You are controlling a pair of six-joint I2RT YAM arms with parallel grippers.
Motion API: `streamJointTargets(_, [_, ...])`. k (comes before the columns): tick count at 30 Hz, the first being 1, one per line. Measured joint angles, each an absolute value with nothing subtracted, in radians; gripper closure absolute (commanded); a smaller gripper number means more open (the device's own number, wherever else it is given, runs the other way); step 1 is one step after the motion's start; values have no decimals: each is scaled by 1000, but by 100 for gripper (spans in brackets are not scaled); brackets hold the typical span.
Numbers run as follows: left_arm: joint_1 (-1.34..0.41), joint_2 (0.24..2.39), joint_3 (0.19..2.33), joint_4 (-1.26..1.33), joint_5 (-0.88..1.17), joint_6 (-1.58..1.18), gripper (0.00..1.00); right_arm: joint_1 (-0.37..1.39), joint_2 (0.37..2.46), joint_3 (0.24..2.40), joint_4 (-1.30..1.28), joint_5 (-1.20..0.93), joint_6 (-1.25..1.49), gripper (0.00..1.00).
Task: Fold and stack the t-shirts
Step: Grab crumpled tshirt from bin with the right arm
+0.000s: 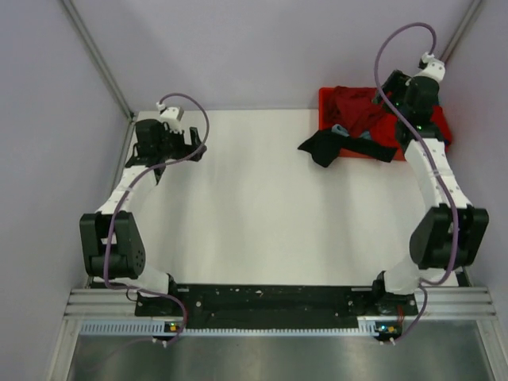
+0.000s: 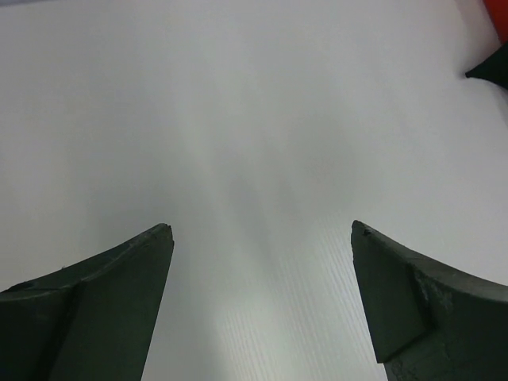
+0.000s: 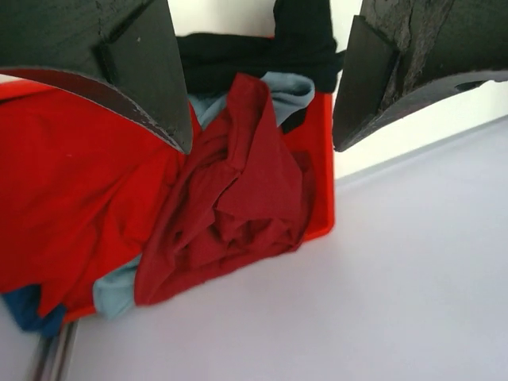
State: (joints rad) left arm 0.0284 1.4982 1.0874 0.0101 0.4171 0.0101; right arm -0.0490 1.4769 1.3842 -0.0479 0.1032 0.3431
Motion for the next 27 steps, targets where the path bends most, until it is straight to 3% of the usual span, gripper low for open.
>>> streamJointTargets(4, [23,1580,1163,-147,412,27,5,-49,1753,1575,-115,112,381,31])
streamJointTargets(6, [23,1607,1189,-212,403,39,5,-49,1891,1665,-145,120,395,38])
streamJointTargets(11, [22,1625,1219,-313,395,78,7,-49,2125,1808,-222,123,409,97])
streamJointTargets(12, [21,1626,1227,-332,395,84,7,-49,2147,1822,-234,126,411,100])
streamJointTargets(27, [19,1626,1293,-429,426,110,7,-49,1984,1987,-291,242,223,100])
